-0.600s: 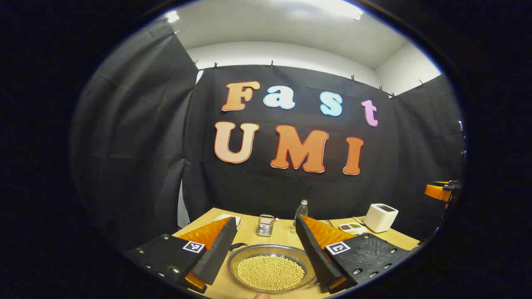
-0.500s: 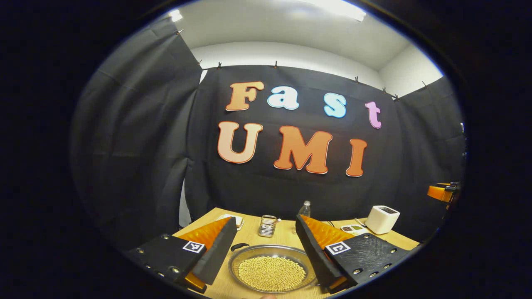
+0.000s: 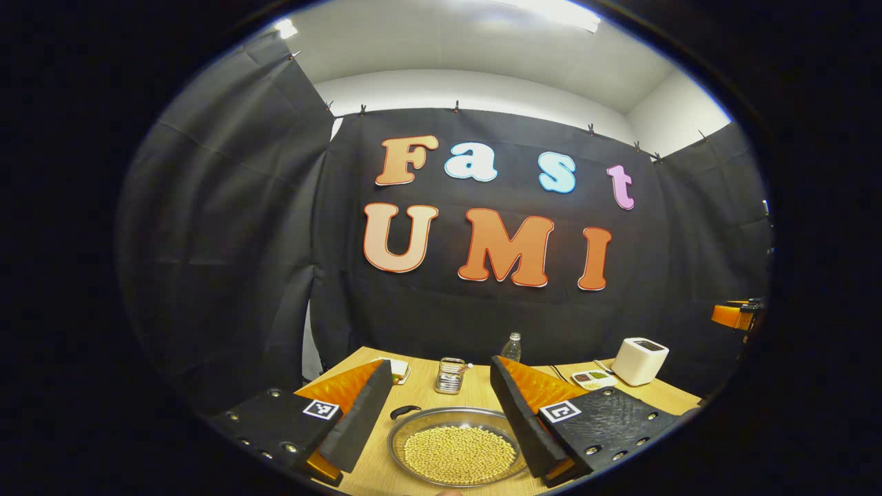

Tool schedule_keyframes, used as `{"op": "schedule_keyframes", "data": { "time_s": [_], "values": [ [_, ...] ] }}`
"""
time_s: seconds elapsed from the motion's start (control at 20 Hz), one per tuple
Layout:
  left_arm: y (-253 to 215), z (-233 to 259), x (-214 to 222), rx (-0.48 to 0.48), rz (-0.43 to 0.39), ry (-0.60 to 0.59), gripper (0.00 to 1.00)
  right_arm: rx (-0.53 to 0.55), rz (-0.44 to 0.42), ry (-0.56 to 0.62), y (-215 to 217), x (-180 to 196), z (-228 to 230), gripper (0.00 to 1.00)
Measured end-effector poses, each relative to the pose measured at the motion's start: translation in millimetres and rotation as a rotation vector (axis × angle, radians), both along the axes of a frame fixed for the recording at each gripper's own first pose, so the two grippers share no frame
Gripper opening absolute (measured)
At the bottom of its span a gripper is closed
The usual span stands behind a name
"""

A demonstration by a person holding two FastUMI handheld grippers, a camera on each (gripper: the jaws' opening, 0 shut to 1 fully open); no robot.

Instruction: First push the handle of the pot to place it horizontally, then grasp the pot with both hands and set it on the induction cooktop.

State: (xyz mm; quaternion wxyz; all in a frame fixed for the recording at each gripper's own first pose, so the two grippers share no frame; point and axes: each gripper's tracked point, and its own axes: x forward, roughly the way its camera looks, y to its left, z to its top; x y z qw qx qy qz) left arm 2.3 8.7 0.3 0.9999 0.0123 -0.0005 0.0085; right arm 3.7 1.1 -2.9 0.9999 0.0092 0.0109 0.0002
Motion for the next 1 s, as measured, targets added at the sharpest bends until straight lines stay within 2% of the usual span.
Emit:
{"op": "schedule_keyframes", "data": {
  "time_s": [0.05,0.15,0.2,0.55,0.6,0.65,0.7,0.75,0.9,0.95,1.0],
  "values": [
    [0,1,1,0.003,0.003,0.0,0.89,0.0,-0.002,-0.001,-1,0,0,0.88],
    [-3,4,-1,0.004,-0.001,-0.006,0.89,0.004,-0.003,-0.001,-3,-1,0,0.88],
    [-5,4,-2,0.003,-0.005,-0.007,0.89,0.006,-0.003,0.0,-3,-2,1,1.0],
    [-12,4,-6,0.009,-0.026,-0.014,0.89,0.019,-0.006,0.0,-8,-6,-1,1.0],
    [-15,2,-8,0.003,-0.038,-0.009,0.91,0.02,-0.007,0.001,-8,-6,-1,1.0],
    [-19,1,-8,0.001,-0.056,-0.008,0.94,0.02,-0.007,0.002,-8,-7,-2,0.88],
    [-20,-2,-7,0.003,-0.061,-0.002,0.84,0.02,-0.006,0.003,-8,-7,-2,0.95],
    [-18,-5,-7,0.01,-0.061,0.007,0.73,0.02,-0.004,0.003,-7,-7,-3,0.95],
    [-25,-19,-6,0.015,-0.081,0.039,0.53,0.02,0.003,0.004,-4,-7,-3,0.95],
    [-28,-21,-7,0.012,-0.096,0.044,0.53,0.018,0.004,0.006,-4,-7,-5,0.98],
    [-27,-26,-5,-0.001,-0.093,0.059,0.41,0.018,0.004,0.01,-3,-6,-6,0.95]
  ]
}}
